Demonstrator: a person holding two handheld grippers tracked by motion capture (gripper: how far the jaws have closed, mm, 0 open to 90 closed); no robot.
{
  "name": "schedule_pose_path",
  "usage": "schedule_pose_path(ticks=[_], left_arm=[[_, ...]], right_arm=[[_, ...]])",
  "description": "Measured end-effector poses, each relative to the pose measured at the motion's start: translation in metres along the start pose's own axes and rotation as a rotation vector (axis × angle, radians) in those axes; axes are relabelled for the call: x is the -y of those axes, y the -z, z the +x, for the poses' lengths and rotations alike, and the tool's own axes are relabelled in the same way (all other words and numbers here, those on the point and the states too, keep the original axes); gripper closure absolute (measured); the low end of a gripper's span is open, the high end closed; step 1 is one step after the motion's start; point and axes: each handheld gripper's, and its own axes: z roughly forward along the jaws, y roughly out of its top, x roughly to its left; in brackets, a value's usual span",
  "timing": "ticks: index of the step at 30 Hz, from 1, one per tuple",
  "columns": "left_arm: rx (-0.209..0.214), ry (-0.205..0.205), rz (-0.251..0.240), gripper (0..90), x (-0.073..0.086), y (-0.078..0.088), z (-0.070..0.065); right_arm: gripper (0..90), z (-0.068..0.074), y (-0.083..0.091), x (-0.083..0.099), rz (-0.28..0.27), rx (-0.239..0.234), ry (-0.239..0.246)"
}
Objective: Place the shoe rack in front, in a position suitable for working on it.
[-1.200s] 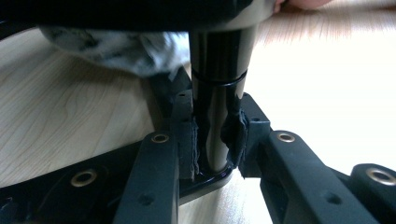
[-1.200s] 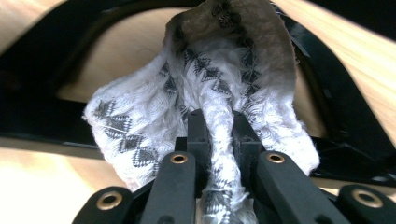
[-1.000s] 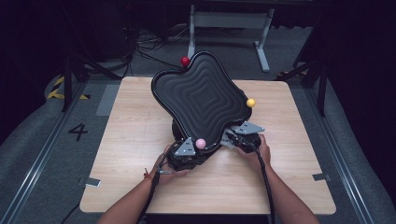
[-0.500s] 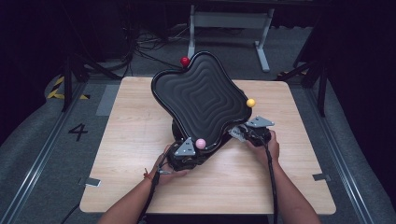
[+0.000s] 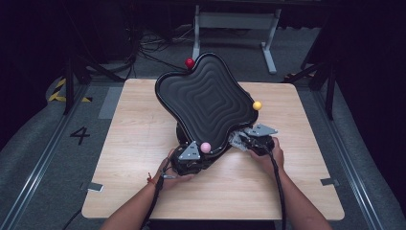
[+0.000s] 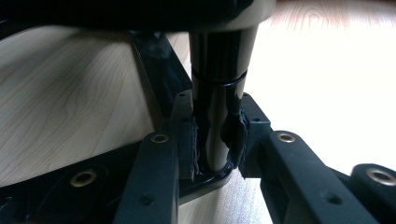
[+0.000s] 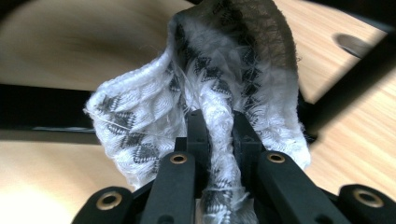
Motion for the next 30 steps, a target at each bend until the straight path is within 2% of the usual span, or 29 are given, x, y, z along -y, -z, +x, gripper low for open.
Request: schedule_pose_path(ticks=[4, 9, 13, 25, 30], left_arm=[[0.002, 0.005, -0.003, 72.5, 0.000, 0.001, 0.000], [0.002, 0.025, -0.006, 68.7, 0.002, 0.004, -0.001], [0.001, 0.025, -0.008, 72.8, 0.003, 0.005, 0.000], [0.010, 0.027, -0.003, 73.5, 0.003, 0.005, 0.001], [0.011, 0.026, -0.005, 73.5, 0.003, 0.005, 0.002]], right_arm=[[81.3, 0.015, 0.002, -0.001, -0.001, -0.037, 0.033], [81.2, 0.017, 0.003, 0.000, -0.007, -0.048, 0.021], [81.3, 0.023, 0.006, 0.001, -0.015, -0.078, 0.033], [81.2, 0.068, 0.009, -0.011, -0.037, -0.216, 0.156], [81.2, 0.080, 0.009, -0.015, -0.044, -0.256, 0.179]])
